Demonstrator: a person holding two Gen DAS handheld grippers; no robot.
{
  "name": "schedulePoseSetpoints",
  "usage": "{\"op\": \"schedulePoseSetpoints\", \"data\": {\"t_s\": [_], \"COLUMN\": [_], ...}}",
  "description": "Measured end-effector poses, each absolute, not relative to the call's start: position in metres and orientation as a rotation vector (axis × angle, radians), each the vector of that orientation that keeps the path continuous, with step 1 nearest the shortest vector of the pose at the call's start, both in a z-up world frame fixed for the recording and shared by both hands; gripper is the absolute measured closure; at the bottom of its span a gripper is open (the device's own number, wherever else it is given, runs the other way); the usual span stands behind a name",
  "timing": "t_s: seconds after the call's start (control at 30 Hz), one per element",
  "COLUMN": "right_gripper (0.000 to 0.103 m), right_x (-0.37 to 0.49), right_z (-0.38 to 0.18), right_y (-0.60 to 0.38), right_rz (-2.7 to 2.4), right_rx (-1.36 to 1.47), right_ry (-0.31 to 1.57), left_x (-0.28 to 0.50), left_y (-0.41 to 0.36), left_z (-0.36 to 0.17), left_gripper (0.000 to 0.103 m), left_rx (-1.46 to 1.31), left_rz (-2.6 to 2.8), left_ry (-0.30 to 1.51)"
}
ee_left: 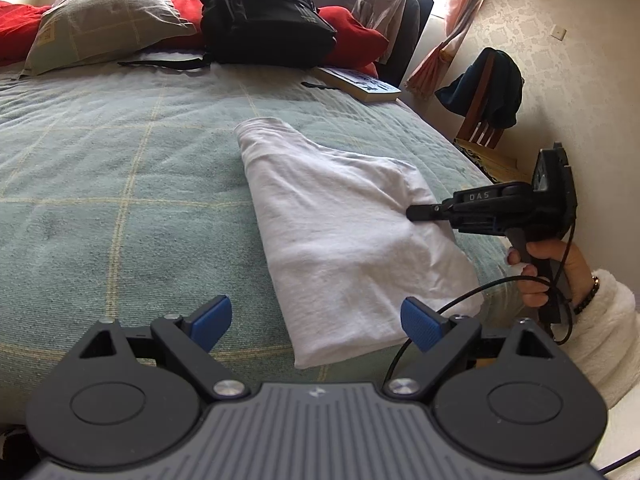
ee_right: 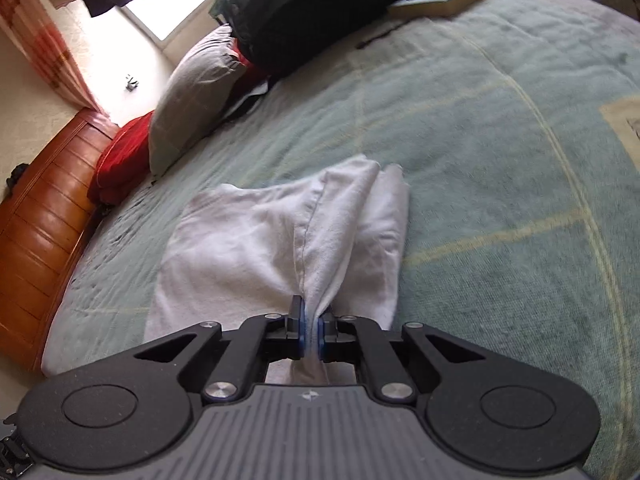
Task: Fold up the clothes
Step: 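Close the right gripper on the shirt's folded edge and lift it, then lay the edge down and open the right gripper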
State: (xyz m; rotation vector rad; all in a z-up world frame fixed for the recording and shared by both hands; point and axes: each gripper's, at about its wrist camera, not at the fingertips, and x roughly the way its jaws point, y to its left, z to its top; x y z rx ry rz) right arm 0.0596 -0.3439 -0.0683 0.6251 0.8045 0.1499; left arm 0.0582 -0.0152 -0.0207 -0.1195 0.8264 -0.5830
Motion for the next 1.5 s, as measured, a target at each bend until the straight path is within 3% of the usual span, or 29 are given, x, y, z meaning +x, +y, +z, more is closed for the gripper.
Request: {"op": "schedulePoseSetpoints", "data": {"t_s": [0.4,0.47,0.7,1.0,1.2,1.5], "right_gripper": [0.092,0.080,0.054,0.053,0.053,0.052], "right_x": [0.053,0.047,0.002,-0.015,-0.037,-0.032], "right_z": [-0.069,-0.063,-0.015,-0.049,-0.081,-0.060], "right_y": [-0.352,-0.354,-0.343,-0.312,-0.303,-0.307], "right_rz": [0.130,0.123,0.195,0.347,0.436,0.381], "right_rx": [0.590,0.572,0.388,0.359,0.440,0.346], "right_ry": [0.779,0.757,0.591,0.710,0.838,0.786], "left_x": [0.062,0.065,0.091,0.149,0.188,0.136], "left_y": [-0.023,-0.023,-0.038,-0.106,-0.096,-0.089], "left_z": [-0.022,-0.018,0.008,-0.019,-0.050,-0.029], "left_gripper": [0.012,0.012,0.010,0.009,0.012,0.011], "left_rx": [-0.092,-0.078,0.006,-0.013,-0.010,0.009], "left_rz": [-0.591,-0.583,-0.578,-0.798,-0.665,-0.805], "left_ry": [0.846,0.845,0.819,0.844,0.875,0.892]}}
